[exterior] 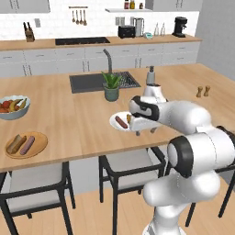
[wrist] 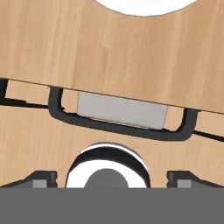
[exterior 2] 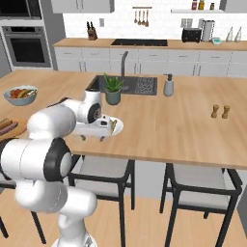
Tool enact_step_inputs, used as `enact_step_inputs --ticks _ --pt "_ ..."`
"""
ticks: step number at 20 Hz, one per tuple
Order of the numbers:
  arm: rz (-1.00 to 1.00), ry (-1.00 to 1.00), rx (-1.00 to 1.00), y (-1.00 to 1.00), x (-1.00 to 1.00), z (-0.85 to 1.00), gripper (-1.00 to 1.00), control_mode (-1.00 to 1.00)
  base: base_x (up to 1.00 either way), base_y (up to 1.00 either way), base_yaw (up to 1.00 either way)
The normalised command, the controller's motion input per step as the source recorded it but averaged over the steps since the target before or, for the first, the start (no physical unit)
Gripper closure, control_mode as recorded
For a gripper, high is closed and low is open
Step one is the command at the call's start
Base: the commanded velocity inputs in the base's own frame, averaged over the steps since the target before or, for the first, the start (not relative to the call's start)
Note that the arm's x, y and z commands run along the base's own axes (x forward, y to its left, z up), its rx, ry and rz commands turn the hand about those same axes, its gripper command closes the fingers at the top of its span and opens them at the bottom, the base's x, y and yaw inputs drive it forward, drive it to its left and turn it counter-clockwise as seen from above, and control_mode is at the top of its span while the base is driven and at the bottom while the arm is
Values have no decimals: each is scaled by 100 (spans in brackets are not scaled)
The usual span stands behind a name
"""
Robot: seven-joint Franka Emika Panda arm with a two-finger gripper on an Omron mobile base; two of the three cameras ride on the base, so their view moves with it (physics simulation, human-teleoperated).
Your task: Place one bun and one sausage from the bowl on each plate.
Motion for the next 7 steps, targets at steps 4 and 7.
enact_step_inputs --ticks 4,7 --pt "0 -10 5 0 -21 19 -100 -100 0 0 0" --pt "0 -10 6 0 22 33 -100 -100 0 0 0"
